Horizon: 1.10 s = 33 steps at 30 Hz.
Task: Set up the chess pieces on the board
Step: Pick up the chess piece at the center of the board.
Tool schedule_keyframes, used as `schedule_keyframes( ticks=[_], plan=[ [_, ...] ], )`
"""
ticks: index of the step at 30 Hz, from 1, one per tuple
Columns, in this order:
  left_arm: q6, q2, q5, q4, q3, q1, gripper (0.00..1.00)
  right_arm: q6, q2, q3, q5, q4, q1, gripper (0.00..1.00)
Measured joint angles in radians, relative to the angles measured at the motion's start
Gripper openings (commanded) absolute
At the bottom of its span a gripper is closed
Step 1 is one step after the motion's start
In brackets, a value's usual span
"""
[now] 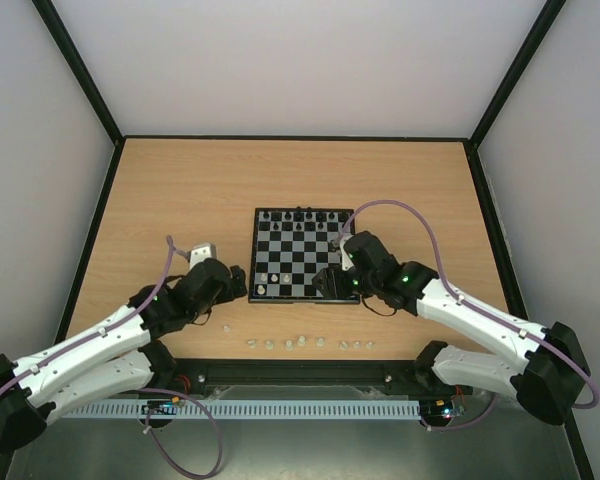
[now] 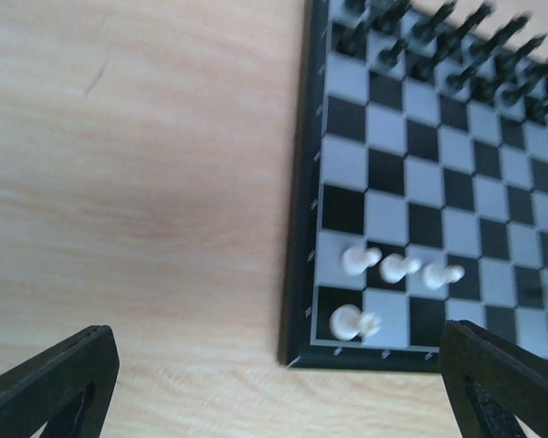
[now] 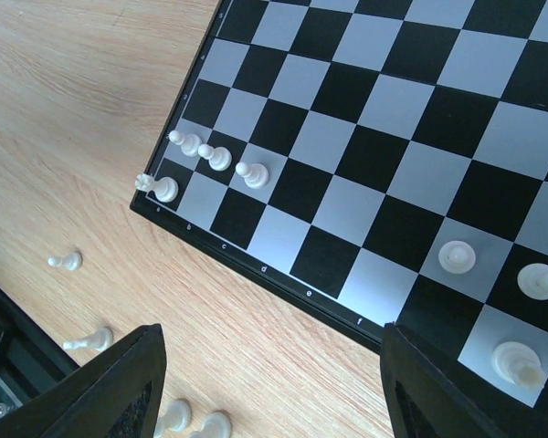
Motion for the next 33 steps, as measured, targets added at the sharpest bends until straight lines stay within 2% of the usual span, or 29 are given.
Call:
schedule_keyframes(
  ticks=[5, 8, 14, 19, 25, 33],
  plan=[
    [-0.061, -0.030, 0.060, -0.011, -0.110, -0.021, 0.99, 0.000, 0.008, -0.003, -0.003, 0.005, 0.005, 0.65],
    [-0.101, -0.014, 0.070, -0.048, -0.126, -0.061, 0.99, 0.000, 0.008, -0.008, -0.003, 0.006, 0.010, 0.65],
    [-0.204, -0.013, 0.037, -0.101, -0.133, -0.192, 0.99, 0.000, 0.019, -0.015, -0.001, 0.007, 0.013, 0.65],
    [-0.304, 0.010, 0.019, -0.108, -0.195, -0.279, 0.99, -0.001, 0.026, -0.017, 0.000, 0.009, 0.013, 0.65],
    [-0.393, 0.035, -0.013, -0.129, -0.208, -0.349, 0.98, -0.001, 0.032, -0.017, -0.001, 0.013, 0.013, 0.65],
    [-0.442, 0.147, -0.044, -0.107, -0.212, -0.396, 0.75, -0.001, 0.035, -0.018, 0.000, 0.013, 0.014, 0.65]
  ],
)
